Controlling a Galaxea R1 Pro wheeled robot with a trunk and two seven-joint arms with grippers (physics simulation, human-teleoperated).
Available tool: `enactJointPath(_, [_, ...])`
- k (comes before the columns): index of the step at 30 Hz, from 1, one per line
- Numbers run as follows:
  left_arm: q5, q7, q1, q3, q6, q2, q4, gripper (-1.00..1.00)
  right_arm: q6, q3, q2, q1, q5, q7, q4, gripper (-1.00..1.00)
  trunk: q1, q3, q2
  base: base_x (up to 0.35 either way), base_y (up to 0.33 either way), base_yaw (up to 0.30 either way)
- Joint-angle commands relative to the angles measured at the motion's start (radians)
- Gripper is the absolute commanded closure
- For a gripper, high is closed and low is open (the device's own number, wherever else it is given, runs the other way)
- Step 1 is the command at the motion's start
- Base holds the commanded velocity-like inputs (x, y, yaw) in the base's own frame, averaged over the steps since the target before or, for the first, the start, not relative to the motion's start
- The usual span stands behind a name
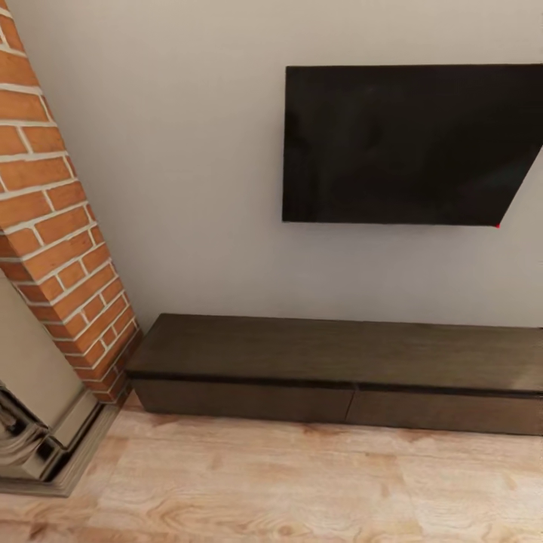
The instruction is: Place each of the two pumpkins and all three candles from the living room inside a cabinet in the living room (use any cabinet), then make sure every cabinet is closed, and position the cauldron so it is next to a table in the living room.
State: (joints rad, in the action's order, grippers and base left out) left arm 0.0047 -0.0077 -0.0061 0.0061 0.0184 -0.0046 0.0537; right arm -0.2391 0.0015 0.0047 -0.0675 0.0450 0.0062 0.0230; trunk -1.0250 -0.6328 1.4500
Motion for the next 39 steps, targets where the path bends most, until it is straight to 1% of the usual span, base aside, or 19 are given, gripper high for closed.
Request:
enactJointPath(1, [0.000, 0.000, 0.000, 0.000, 0.000, 0.000, 0.000, -1.00, 0.000, 0.000, 0.001, 0.000, 0.001, 0.001, 0.000, -1.00, 0.000, 0.000, 0.000, 0.328, 0.000, -0.253])
enactJointPath(6, [0.000, 0.000, 0.000, 0.000, 0.000, 0.000, 0.000, -1.00, -0.001, 0.000, 0.001, 0.000, 0.001, 0.001, 0.000, -1.00, 0.000, 0.000, 0.000, 0.327, 0.000, -0.254])
enactJointPath(10, [0.001, 0.003, 0.000, 0.001, 0.002, 0.000, 0.002, -1.00, 0.000, 0.000, 0.000, 0.000, -0.001, 0.001, 0.000, -1.00, 0.000, 0.000, 0.000, 0.162, 0.000, -0.073])
enactJointPath(19, [0.000, 0.007, 0.000, 0.002, 0.004, -0.003, 0.012, -1.00, 0.000, -0.001, -0.003, 0.000, -0.001, -0.003, 0.001, -1.00, 0.000, 0.000, 0.000, 0.004, 0.000, -0.002])
enactJointPath(20, [0.000, 0.007, 0.000, 0.001, 0.005, -0.010, 0.014, -1.00, 0.000, -0.001, -0.003, 0.000, 0.004, -0.003, 0.001, -1.00, 0.000, 0.000, 0.000, 0.000, 0.000, 0.000])
enactJointPath(22, [0.000, 0.007, 0.000, 0.000, 0.005, -0.011, 0.018, -1.00, -0.001, 0.000, -0.004, 0.000, 0.005, -0.003, 0.001, -1.00, 0.000, 0.000, 0.000, 0.000, 0.000, 0.000])
enactJointPath(27, [0.001, 0.008, 0.000, 0.002, 0.005, -0.012, 0.043, -1.00, -0.002, 0.000, -0.006, 0.000, 0.008, -0.003, 0.001, -1.00, 0.000, 0.000, 0.000, 0.000, 0.000, 0.000])
enactJointPath(35, [0.001, 0.003, 0.000, 0.000, 0.005, -0.012, 0.052, -1.00, -0.003, 0.001, -0.006, 0.000, 0.008, -0.002, 0.001, -1.00, 0.000, 0.000, 0.000, 0.000, 0.000, 0.000])
enactJointPath(39, [0.001, 0.002, 0.000, 0.000, 0.004, -0.012, 0.112, -1.00, -0.002, 0.003, -0.007, -0.001, 0.009, -0.005, 0.012, -1.00, 0.000, 0.000, 0.000, 0.000, 0.000, 0.000])
